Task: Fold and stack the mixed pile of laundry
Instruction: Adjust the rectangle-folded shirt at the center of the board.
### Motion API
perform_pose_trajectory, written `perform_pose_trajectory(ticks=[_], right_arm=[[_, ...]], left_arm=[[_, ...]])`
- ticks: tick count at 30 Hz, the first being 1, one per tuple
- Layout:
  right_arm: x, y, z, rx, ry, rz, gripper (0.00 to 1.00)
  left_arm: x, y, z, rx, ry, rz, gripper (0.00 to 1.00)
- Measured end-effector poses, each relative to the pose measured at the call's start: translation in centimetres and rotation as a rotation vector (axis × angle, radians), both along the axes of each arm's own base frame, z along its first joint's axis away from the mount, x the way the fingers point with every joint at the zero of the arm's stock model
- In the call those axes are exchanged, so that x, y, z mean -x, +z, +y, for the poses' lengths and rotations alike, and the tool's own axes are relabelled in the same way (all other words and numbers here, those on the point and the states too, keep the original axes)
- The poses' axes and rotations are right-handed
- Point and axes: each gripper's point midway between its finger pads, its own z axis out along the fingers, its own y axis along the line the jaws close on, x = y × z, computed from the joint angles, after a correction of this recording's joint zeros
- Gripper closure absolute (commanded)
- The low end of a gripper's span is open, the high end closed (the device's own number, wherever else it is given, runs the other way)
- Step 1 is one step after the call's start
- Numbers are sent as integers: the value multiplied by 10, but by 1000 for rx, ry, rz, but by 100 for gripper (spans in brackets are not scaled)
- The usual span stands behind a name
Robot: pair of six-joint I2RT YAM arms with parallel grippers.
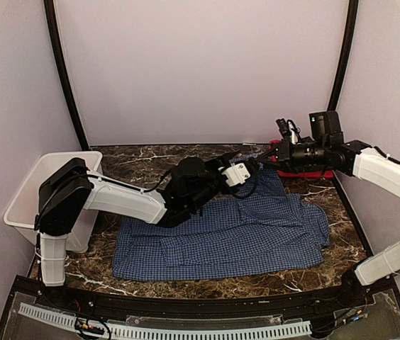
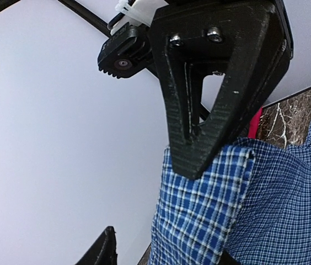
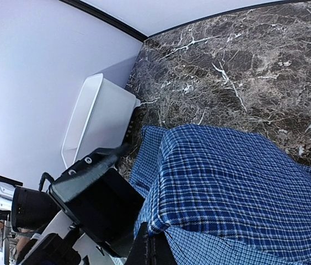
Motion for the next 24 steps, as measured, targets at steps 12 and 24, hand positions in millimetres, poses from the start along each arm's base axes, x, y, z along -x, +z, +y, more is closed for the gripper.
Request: perform_pose_trajectory(ticks=[12, 24], right_arm=[[14, 3, -15, 64, 3, -56, 37], [-6, 79, -95, 218, -237, -436, 30]], left_arm=[[16, -11, -5, -164, -45, 23, 100], [171, 71, -43, -340, -426, 341, 100]])
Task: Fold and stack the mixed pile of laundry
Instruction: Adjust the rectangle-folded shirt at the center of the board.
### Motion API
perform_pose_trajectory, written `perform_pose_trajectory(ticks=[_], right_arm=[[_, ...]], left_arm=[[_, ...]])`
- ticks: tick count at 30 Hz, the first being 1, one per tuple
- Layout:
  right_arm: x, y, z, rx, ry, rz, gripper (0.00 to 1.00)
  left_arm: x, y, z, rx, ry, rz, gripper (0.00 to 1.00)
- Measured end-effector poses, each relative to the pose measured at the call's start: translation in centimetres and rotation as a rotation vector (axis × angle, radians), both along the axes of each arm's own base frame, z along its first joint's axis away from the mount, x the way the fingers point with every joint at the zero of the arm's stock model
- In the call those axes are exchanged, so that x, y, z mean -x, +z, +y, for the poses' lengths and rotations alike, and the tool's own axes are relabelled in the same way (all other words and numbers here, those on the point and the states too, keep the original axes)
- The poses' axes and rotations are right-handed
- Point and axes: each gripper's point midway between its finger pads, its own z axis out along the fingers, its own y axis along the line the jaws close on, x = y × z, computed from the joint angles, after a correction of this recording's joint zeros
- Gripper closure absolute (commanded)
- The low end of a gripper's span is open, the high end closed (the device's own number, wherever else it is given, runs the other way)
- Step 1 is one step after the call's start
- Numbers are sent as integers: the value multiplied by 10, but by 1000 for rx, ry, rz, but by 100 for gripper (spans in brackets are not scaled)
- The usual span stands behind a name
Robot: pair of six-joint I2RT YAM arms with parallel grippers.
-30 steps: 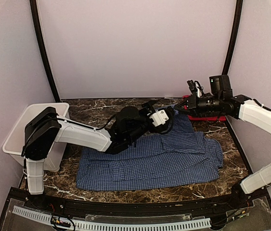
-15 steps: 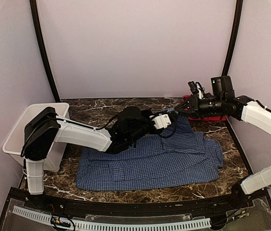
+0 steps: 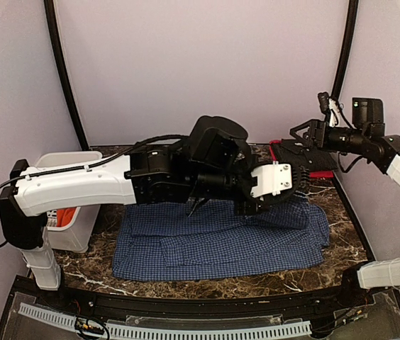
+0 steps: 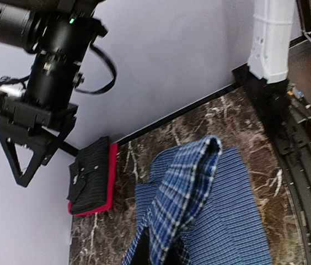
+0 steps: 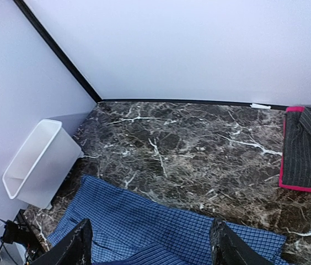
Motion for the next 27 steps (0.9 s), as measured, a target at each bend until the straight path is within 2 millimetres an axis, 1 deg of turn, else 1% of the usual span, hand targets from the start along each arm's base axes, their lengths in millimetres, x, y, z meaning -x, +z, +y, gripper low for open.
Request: perform_pose_trajectory(ticks=[1, 3, 4, 7, 9, 12, 15, 17, 19, 21, 23, 25, 27], right_arm=[[-6, -6, -4, 14, -14, 12, 31], [-15, -19, -9, 39, -32, 42, 31], [-19, -26, -11, 49, -38, 57, 31], [-24, -34, -14, 65, -41, 74, 32], [-25, -35, -14, 69, -35, 73, 32], [-26, -38, -13, 76, -24, 75, 32], [-28, -43, -11, 82, -13, 84, 32], [-30, -46, -10, 84, -7, 91, 32], [-31, -48, -10, 85, -4, 95, 32], [-32, -50, -9, 87, 0, 100, 33], [-33, -54, -8, 90, 6, 108, 33], [-35, -58, -7, 92, 16, 119, 33], [-36, -63, -5, 92, 24, 132, 34]], left_arm=[[14, 3, -1, -17, -27, 42, 100], [33, 4, -3, -52, -62, 123, 100], [46, 3, -6, -69, -86, 167, 100], [64, -11, -15, -128, -120, 290, 100], [70, -27, -20, -173, -127, 366, 100], [76, -58, -26, -238, -113, 473, 100], [72, -82, -30, -272, -72, 552, 100], [66, -92, -31, -277, -37, 622, 100], [52, -98, -29, -263, 8, 698, 100], [24, -104, -24, -226, 80, 780, 100], [-7, -119, -13, -196, 169, 849, 100], [-38, -142, 6, -169, 276, 926, 100], [-67, -169, 33, -148, 399, 1003, 100]])
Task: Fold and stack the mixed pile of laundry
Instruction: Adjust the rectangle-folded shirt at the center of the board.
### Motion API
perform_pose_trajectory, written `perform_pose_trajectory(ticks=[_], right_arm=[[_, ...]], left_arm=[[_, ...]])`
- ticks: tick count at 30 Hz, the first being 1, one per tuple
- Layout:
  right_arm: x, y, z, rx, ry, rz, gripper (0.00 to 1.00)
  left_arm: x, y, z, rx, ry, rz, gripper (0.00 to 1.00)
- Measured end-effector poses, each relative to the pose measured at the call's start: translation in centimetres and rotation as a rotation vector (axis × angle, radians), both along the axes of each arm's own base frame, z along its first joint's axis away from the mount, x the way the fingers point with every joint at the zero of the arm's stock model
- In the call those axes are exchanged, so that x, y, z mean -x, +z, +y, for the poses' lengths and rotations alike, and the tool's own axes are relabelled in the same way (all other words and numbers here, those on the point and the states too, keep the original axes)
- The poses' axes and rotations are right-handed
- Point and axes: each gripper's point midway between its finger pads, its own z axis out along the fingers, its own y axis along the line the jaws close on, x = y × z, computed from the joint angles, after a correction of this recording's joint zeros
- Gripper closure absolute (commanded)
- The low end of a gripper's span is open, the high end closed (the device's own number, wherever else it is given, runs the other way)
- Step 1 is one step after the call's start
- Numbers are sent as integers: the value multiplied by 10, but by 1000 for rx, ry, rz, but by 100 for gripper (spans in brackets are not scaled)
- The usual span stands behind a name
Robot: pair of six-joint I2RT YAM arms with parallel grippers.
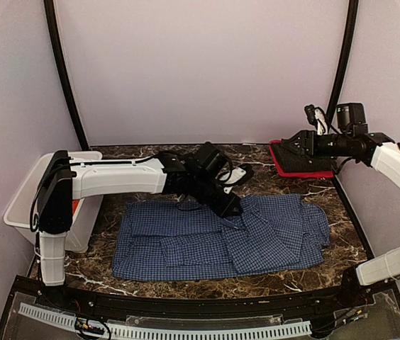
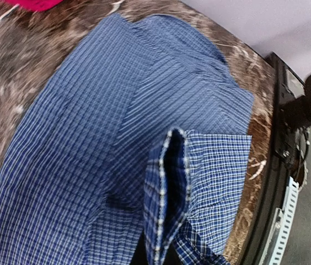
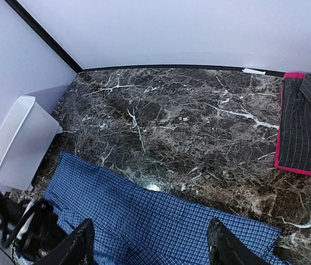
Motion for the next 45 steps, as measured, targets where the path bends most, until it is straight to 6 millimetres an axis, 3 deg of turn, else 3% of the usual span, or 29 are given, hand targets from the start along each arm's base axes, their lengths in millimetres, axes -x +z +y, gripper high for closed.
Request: perform_pose_trajectory(ticks=[2, 5, 9, 14, 21, 23, 25, 29, 30, 32, 34, 39, 42, 45], right_arm=[[-1, -5, 1, 0, 5, 13, 34], [0, -10, 3, -3, 16, 28, 34], [2, -19, 5, -8, 29, 52, 35], [8, -35, 6, -14, 43, 92, 37], [16, -55, 7, -16, 54, 143, 37], [17, -56, 8, -18, 58, 148, 39], [18, -56, 9, -24, 64, 151, 41], [20, -62, 11, -32, 70, 176, 45], [21, -64, 11, -31, 71, 185, 45], [26, -72, 12, -26, 71, 215, 47], [32, -81, 13, -21, 71, 247, 49], [59, -107, 21, -2, 67, 347, 51], [81, -126, 32, 13, 75, 414, 52], [101, -150, 40, 31, 78, 492, 53]], left_arm=[[-22, -21, 25, -15, 111, 54, 100], [-38, -43, 58, -23, 246, 111, 100], [-50, -54, 95, -3, 397, 159, 100], [-58, -60, 121, 23, 531, 175, 100], [-55, -87, 157, -21, 685, 178, 100], [-55, -91, 166, -32, 727, 171, 94], [-58, -92, 173, -37, 760, 159, 82], [-62, -94, 182, -69, 794, 129, 50], [-62, -93, 185, -84, 798, 117, 40], [-66, -88, 192, -120, 810, 77, 33], [-72, -76, 198, -145, 822, 23, 32], [-93, -20, 196, -135, 793, -120, 32], [-102, 7, 183, -126, 724, -177, 33], [-100, 15, 163, -105, 603, -180, 35]])
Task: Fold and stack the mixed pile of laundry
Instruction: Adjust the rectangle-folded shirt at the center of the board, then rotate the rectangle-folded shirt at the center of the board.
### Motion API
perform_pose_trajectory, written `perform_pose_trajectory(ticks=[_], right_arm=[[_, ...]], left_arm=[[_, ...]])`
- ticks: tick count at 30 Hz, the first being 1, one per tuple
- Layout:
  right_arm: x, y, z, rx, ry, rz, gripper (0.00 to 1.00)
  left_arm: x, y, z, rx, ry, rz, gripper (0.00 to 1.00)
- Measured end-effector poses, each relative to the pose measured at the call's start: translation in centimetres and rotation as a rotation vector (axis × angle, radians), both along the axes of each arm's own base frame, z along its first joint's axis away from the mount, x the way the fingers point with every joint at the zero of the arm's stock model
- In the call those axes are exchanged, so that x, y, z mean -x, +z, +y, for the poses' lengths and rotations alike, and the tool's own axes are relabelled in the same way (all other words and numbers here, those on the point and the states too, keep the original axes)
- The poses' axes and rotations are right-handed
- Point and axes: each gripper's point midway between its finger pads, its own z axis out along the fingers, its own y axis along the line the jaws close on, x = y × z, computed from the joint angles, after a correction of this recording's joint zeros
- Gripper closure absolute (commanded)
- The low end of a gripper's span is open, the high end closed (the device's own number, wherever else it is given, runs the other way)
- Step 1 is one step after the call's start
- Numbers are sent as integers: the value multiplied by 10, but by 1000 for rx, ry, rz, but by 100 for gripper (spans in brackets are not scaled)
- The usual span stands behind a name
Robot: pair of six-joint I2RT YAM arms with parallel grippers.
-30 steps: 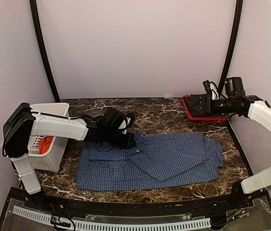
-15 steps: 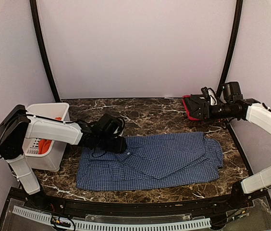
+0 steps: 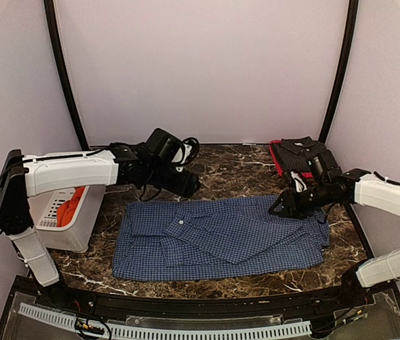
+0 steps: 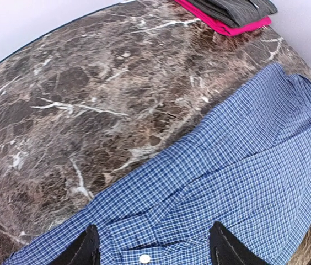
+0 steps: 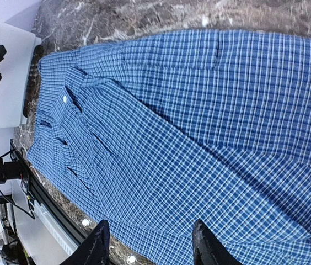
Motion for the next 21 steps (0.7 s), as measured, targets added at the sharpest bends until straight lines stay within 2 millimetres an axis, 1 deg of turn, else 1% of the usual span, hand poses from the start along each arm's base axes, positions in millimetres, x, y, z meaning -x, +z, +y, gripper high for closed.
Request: perform_pose_trajectory(ticks=[1, 3, 5, 6, 7, 8, 10, 12, 16, 18, 21], right_arm=[[6, -7, 1, 8, -3, 27, 53], [14, -18, 4, 23, -5, 60, 54], [19, -29, 6, 49, -10, 88, 56], [20, -35, 7, 72, -15, 100, 57], [20, -40, 8, 89, -15, 108, 57], [21, -46, 8, 115, -17, 119, 57], [20, -60, 9, 168, -17, 143, 57], [19, -71, 10, 208, -18, 164, 57], [12, -87, 13, 258, -17, 198, 59], [6, -94, 17, 284, -8, 207, 61], [-7, -101, 28, 316, 19, 209, 61]], left_arm=[[2, -2, -6, 1, -37, 10, 36], [6, -14, -16, -11, -102, 42, 38], [8, -35, -23, -40, -142, 81, 40], [9, -51, -24, -65, -155, 110, 40], [11, -63, -24, -83, -161, 131, 41], [13, -80, -22, -116, -164, 165, 42], [17, -104, -18, -158, -160, 212, 43], [23, -124, -10, -192, -145, 255, 46], [34, -151, 15, -242, -90, 318, 50], [35, -151, 19, -230, -62, 318, 52], [35, -153, 31, -220, -13, 324, 53]])
